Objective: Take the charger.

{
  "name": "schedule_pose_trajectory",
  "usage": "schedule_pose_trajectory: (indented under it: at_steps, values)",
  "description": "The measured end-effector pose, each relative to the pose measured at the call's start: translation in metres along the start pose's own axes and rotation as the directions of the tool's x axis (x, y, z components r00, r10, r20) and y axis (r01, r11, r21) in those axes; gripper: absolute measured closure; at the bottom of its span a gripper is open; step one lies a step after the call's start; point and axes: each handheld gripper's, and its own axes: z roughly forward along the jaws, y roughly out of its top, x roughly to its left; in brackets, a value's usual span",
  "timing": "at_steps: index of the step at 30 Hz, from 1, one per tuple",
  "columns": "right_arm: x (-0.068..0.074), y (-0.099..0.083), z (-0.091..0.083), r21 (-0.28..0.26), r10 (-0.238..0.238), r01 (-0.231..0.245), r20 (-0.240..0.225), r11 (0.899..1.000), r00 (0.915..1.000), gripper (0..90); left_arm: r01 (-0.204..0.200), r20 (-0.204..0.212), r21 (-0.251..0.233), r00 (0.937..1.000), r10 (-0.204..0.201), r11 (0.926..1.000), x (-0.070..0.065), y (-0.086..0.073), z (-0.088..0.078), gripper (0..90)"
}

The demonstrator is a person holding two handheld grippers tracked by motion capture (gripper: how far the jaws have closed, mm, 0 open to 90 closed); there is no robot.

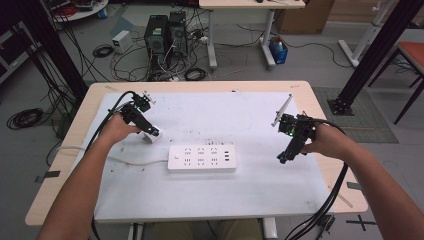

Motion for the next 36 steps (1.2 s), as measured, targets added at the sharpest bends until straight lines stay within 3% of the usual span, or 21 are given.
schedule_pose_trajectory:
  at_steps: [4,9,11,20,21,22,30,34,36]
  values:
    - [-0.001,-0.002,0.001,0.001,0.006,-0.006,-0.002,1.000,1.0000,2.3,0.038,-0.007,-0.008,0.9993,-0.038,0.9993,0.002,-0.001,0.009,3.9]
    - [-0.001,-0.003,0.000,-0.008,0.009,-0.009,0.000,1.000,1.0000,2.3,0.055,-0.034,-0.009,0.9979,-0.055,0.9985,0.000,-0.004,0.022,3.9]
    - [-0.001,-0.003,0.000,-0.008,0.011,-0.011,-0.001,1.000,0.9999,2.3,0.071,-0.025,-0.014,0.9971,-0.072,0.9973,0.000,-0.005,0.027,3.9]
    - [-0.001,-0.005,0.002,-0.006,0.010,-0.010,-0.002,1.000,0.9999,2.3,0.078,-0.030,0.001,0.9965,-0.078,0.9969,0.000,-0.009,0.037,4.4]
    - [-0.001,-0.005,0.002,-0.007,0.010,-0.010,0.000,1.000,0.9999,2.3,0.072,-0.022,-0.009,0.9972,-0.072,0.9974,0.000,-0.010,0.037,9.1]
    - [-0.001,-0.006,0.002,-0.008,0.009,-0.009,0.000,1.000,1.0000,2.3,0.067,-0.026,-0.007,0.9974,-0.067,0.9977,0.000,-0.011,0.038,13.0]
    - [-0.002,-0.006,0.003,-0.012,0.013,-0.013,-0.004,1.000,0.9999,2.3,0.049,-0.061,0.002,0.9970,-0.048,0.9988,-0.003,-0.008,0.050,13.1]
    - [-0.002,-0.008,0.002,-0.012,0.020,-0.020,-0.003,1.000,0.9998,2.3,0.054,-0.042,-0.001,0.9976,-0.054,0.9985,-0.002,-0.008,0.051,17.3]
    - [-0.003,-0.009,0.002,-0.013,0.019,-0.019,-0.003,1.000,0.9998,2.3,0.062,-0.012,-0.006,0.9980,-0.062,0.9980,-0.001,-0.009,0.050,22.4]
